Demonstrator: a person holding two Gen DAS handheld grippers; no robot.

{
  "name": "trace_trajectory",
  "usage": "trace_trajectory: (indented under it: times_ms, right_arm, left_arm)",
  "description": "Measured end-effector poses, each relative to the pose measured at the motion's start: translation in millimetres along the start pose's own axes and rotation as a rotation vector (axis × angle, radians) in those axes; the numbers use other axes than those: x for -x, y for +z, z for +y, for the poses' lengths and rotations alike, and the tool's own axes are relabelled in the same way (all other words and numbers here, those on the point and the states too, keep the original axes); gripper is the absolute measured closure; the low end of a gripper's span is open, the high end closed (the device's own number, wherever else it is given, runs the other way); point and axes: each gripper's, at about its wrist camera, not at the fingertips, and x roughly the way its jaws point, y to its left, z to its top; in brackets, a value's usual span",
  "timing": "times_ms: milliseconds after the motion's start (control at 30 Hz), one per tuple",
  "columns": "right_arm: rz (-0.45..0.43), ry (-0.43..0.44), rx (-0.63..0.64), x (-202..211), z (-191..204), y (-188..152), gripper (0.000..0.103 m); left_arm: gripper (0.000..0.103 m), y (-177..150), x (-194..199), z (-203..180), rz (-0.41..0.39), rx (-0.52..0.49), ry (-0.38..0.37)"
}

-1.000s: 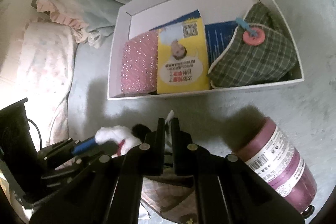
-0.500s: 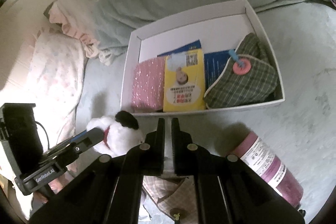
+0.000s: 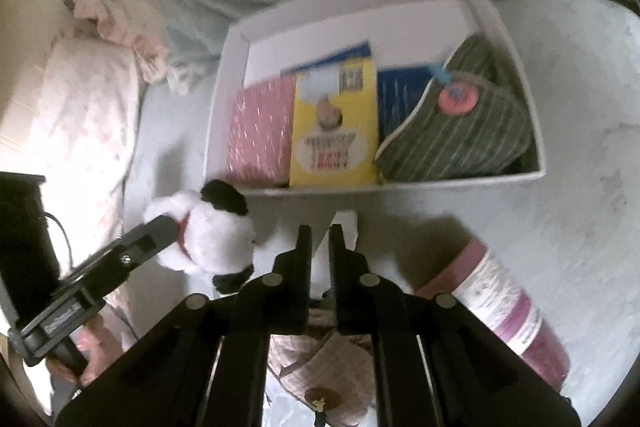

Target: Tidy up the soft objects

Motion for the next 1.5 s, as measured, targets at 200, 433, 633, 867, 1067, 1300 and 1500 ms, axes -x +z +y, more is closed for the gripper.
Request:
trace_trajectory:
  times_ms: [200,433,633,867,1067,1300,1500]
  right_arm:
    - [0.054,-0.052,-0.035,-27.7,-1.9,-1.8,0.059]
    - [-0.041,-0.184,-0.004,-32.6,2.3,-0.6,0.059]
    - [-0.003,-0.181,0.052,-50.3,12.3,-1.0,0.074]
    - [0.013,-0.196,0.037,-61.9,9.8,-0.6,0.077]
    - [0.011,-0.182,0.014,-54.6,-2.0,-2.6,0.084]
    - [-0.014,-0.171,0.018,-38.5,-5.9,-4.5,0.093]
    - [-0.044,-0.127,0.042,-24.7,4.8,0.0,0.098]
  left_arm:
    - [0.083,-2.5,-9.5,3.6,0.066,0.005,0.07]
    - [0.083,-2.0,-12.0,7.6,0.072,0.017,0.073]
    - [0.082,-1.4,-11.9,10.5,0.074,0.022,0.118]
    - [0.082,-0.5,-12.6,17.5,0.079,0.036,0.126]
    - [0.082,-0.5,-10.4,12.7,0.07,0.015,0.123]
    - [0.083,0.0,-10.7,10.1,0.072,0.012,0.128]
    - [0.082,-0.8,-6.3,5.5,0.055,0.002,0.123]
